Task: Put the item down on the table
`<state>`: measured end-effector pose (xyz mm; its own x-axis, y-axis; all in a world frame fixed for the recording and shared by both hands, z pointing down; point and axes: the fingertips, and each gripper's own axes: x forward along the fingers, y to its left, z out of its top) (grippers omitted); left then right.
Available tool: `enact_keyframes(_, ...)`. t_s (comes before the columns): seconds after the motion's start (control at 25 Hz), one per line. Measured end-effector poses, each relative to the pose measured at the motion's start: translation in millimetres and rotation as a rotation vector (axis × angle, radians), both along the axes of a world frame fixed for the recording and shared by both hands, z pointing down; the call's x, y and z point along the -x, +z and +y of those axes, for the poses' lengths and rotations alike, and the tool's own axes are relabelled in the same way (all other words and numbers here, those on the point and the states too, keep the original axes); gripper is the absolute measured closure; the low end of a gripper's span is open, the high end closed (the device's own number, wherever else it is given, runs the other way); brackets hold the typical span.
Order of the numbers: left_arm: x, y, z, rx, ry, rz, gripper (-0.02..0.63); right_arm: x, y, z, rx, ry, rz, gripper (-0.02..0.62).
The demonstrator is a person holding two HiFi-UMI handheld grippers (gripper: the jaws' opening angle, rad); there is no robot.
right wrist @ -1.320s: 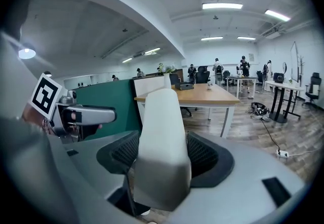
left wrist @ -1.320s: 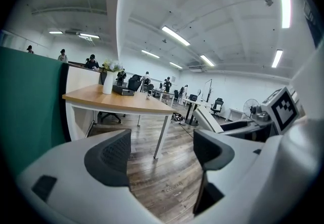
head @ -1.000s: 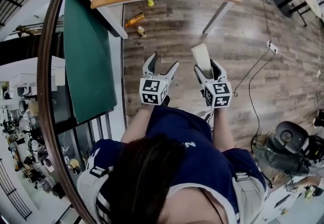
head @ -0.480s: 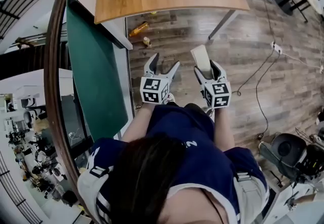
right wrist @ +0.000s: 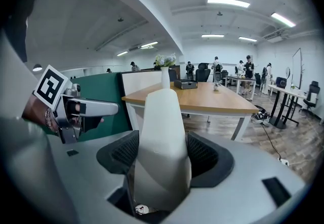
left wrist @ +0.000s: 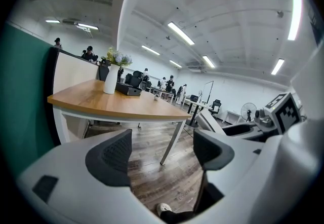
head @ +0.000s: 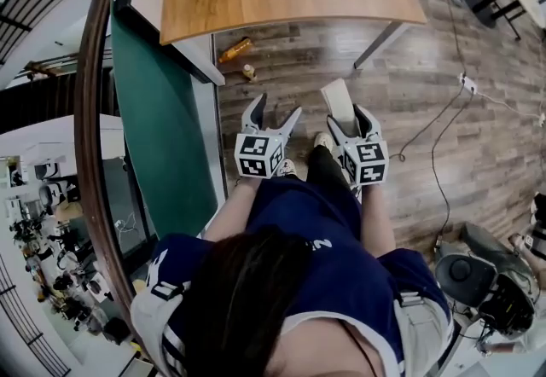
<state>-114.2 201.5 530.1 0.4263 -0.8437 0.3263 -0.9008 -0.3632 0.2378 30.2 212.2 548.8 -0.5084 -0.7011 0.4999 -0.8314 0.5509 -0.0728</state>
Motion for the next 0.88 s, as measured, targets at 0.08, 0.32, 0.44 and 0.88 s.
enact_keyframes(0.08,2,1,-10,0.005,-0.004,-0.003,0.239,2,2,-12,0.007,-0.005,-0.001,0.288)
enact_keyframes(0.32,-10,8,-45,0.009,-0.045,-0.027,0.239,-11,17,-50,0.028,-0.055,-0.004,0.288)
enact_keyframes(0.44,-18,8,-70,0.008,-0.08,-0.034,0.239,-19,20,-81,0.036,-0.088,-0.012,0.288)
enact_keyframes(0.88,-44,1,-182,0.018,-0.174,-0.05,0.239,-29,13,-212,0.04,-0.231,-0.032,0.288)
